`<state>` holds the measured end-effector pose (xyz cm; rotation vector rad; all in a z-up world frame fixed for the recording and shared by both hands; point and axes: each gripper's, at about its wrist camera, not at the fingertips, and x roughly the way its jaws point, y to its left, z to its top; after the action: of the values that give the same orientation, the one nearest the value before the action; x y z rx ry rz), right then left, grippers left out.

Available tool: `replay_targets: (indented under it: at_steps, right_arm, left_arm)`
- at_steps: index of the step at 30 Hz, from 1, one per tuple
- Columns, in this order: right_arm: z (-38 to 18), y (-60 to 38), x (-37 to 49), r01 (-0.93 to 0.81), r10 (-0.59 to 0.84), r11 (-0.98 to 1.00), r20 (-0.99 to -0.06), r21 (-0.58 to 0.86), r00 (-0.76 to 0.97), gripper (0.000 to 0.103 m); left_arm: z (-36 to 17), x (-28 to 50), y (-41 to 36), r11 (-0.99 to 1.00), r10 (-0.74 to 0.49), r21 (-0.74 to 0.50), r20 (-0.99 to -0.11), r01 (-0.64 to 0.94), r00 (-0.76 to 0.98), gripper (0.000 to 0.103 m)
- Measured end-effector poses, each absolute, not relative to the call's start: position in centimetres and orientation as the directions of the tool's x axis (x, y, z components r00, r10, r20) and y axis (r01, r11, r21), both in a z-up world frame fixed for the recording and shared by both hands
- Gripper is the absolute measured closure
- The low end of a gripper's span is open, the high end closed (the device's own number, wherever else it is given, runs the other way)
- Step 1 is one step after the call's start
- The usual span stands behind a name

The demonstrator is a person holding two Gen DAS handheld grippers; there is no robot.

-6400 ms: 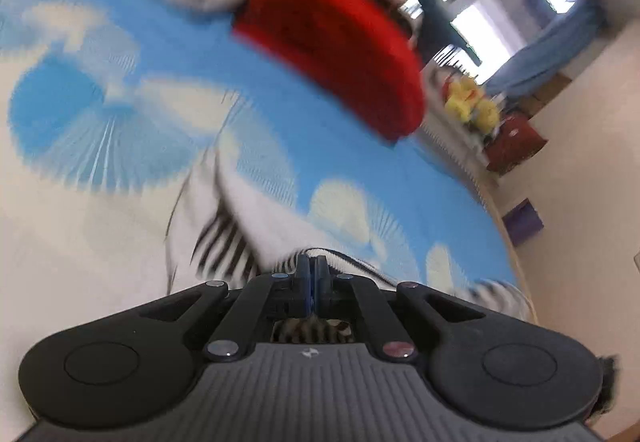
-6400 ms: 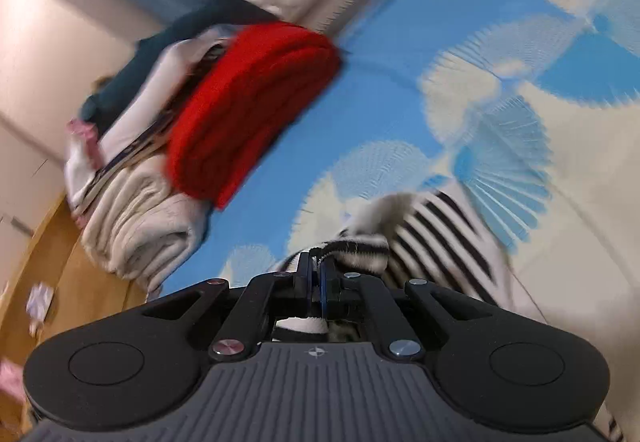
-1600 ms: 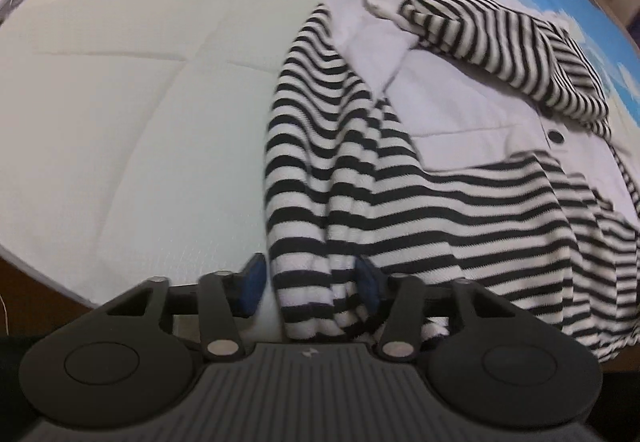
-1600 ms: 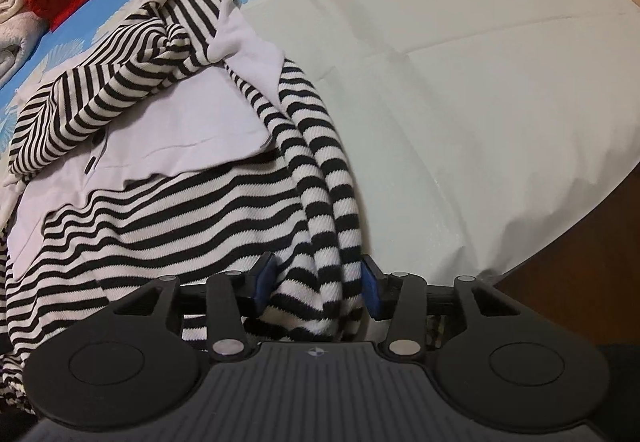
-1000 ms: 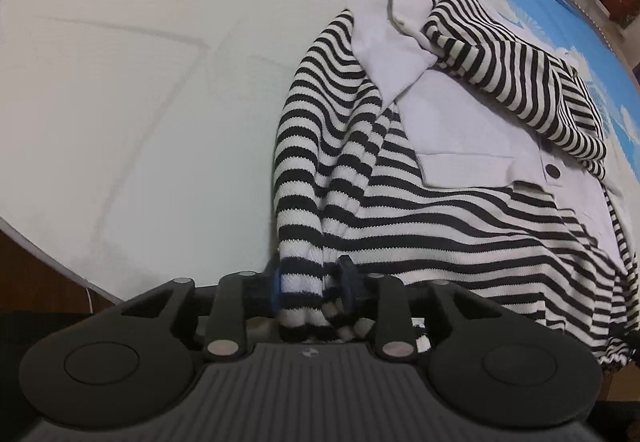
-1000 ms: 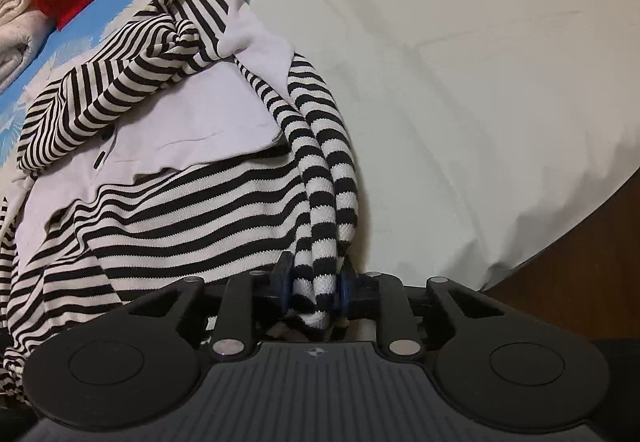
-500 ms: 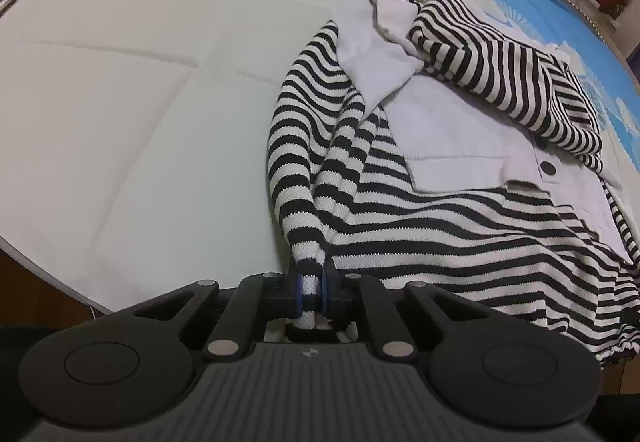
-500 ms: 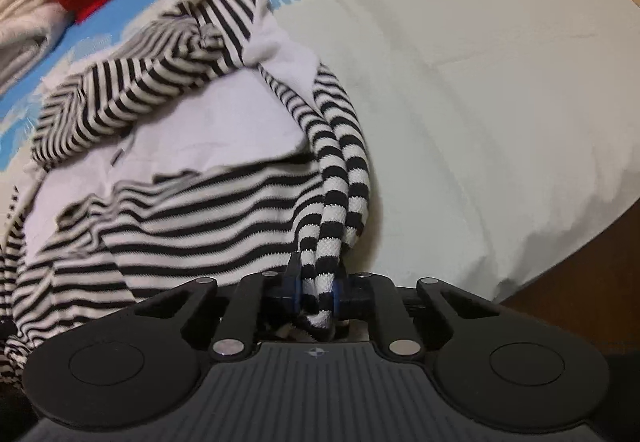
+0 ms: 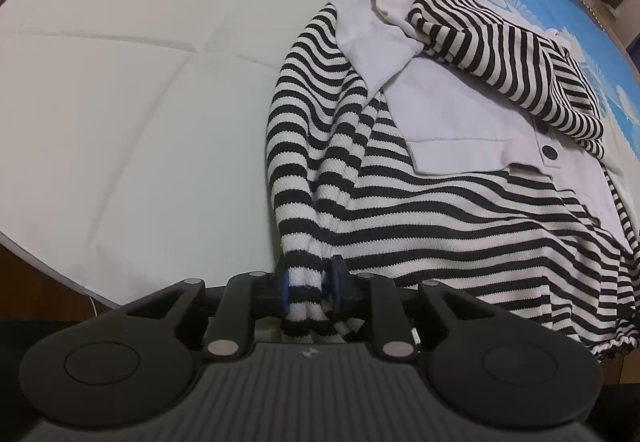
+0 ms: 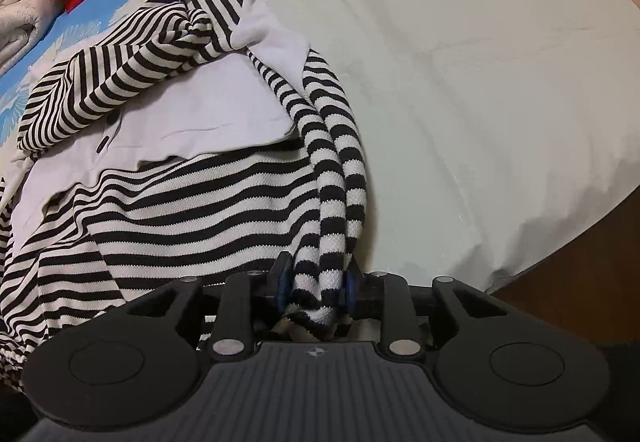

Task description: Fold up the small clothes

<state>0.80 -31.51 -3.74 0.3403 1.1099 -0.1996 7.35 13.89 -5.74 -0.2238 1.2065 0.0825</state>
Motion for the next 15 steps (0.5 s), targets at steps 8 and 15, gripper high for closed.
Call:
replay_targets:
  at_steps: [8, 15]
  right_arm:
    - [-3.10, -31.48, 0.63, 0.307, 0.023, 0.933, -0.883, 0.187, 0.469, 0.089]
    - [-3.38, -31.92, 0.57, 0.338, 0.019, 0.922, -0.895, 0.188, 0.445, 0.077]
  left_arm:
    - [-5.53, 7.36, 13.93, 0.977, -0.064, -0.134, -0.927, -0.167, 0.370, 0.092]
    - [-5.65, 7.23, 13.77, 0.979, -0.072, -0.134, -0.933, -0.154, 0.353, 0.083]
